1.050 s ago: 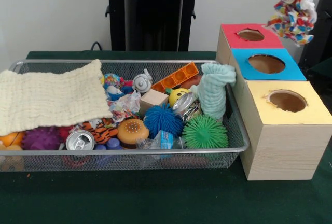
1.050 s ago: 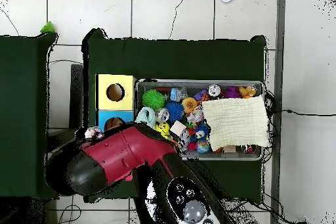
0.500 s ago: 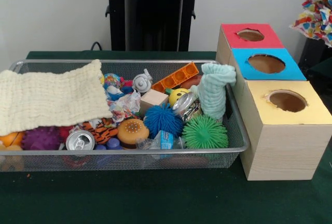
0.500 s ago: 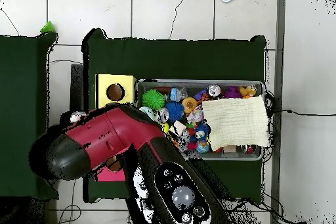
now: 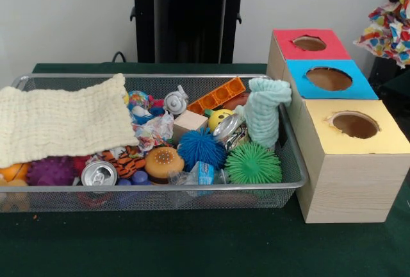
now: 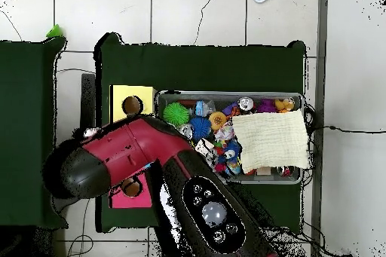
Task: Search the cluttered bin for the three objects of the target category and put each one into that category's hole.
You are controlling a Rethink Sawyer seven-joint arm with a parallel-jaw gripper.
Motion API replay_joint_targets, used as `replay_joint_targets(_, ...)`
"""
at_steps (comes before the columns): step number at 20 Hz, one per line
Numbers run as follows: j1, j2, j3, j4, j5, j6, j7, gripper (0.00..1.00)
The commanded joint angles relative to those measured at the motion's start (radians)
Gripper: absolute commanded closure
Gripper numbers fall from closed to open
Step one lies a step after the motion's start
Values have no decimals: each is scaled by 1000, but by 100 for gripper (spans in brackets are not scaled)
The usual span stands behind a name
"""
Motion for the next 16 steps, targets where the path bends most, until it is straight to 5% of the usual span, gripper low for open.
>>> replay_joint_targets(1,-10,83,-71,-46,-80,21,7,100)
replay_joint_targets(16,20,164,-115,-59,-188,-85,65,100)
